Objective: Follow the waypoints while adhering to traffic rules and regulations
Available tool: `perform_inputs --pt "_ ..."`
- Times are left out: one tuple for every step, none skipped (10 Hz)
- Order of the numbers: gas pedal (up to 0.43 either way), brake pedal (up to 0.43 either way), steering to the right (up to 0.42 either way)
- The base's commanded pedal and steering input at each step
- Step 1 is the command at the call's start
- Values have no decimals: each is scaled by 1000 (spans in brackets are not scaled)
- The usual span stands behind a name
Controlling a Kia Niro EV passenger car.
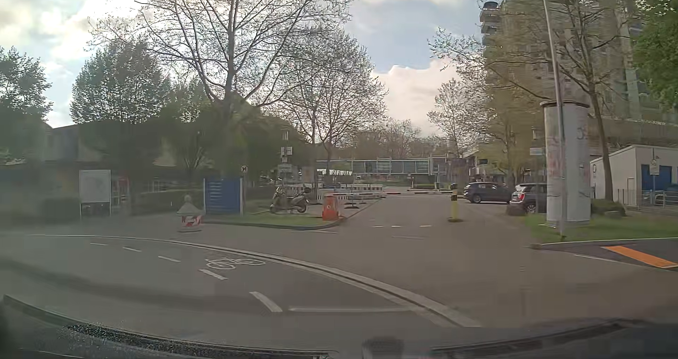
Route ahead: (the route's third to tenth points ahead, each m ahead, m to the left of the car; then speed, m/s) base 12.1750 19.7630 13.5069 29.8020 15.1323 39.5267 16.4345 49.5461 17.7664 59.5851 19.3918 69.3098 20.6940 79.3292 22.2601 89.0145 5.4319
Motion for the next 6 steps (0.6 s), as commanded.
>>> perform_inputs --pt "0 0 -267" --pt "0 0 -297" --pt "0 0 -326" --pt "0 0 -351" --pt "0 0 -376" --pt "0 0 -387"
